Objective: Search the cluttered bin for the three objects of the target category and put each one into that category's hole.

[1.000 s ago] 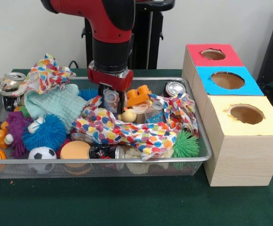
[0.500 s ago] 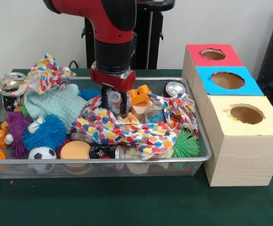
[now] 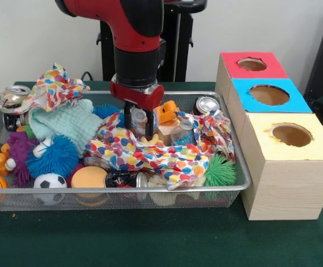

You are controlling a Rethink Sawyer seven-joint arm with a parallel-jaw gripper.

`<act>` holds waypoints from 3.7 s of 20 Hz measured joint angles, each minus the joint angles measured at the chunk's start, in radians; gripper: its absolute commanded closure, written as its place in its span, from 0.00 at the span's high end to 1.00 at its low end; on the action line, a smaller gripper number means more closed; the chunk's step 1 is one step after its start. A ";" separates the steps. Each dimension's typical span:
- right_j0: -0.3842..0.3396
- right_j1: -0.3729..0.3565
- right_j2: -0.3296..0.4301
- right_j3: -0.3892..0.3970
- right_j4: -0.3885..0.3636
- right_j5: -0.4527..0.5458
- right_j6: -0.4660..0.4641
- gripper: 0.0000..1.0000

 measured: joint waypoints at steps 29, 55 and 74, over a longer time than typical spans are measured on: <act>-0.048 0.046 0.073 0.050 0.026 -0.193 0.000 1.00; -0.312 0.159 0.313 0.073 0.021 -0.330 0.000 0.00; -0.336 0.160 0.359 0.076 0.030 -0.313 0.000 0.00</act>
